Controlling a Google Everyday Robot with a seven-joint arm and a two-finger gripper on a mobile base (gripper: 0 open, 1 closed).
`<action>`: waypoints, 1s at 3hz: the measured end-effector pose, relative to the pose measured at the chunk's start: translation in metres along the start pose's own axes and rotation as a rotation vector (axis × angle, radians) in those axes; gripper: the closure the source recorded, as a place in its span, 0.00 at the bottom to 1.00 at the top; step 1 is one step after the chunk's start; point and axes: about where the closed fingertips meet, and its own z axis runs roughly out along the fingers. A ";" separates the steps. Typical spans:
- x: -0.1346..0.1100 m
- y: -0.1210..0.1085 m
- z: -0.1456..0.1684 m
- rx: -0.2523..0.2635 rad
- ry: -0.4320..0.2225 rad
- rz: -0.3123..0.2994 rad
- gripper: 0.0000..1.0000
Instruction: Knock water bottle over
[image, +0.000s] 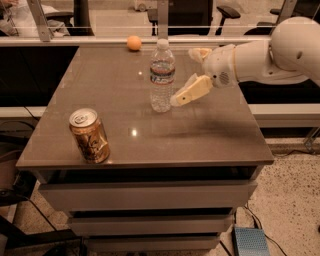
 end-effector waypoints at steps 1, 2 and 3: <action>-0.007 -0.014 0.028 -0.015 -0.043 0.008 0.00; -0.018 -0.025 0.051 -0.030 -0.069 0.002 0.00; -0.039 -0.039 0.081 -0.063 -0.098 -0.020 0.00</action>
Offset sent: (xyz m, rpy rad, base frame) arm 0.0642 0.0612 0.0051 0.0912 -0.0198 0.0543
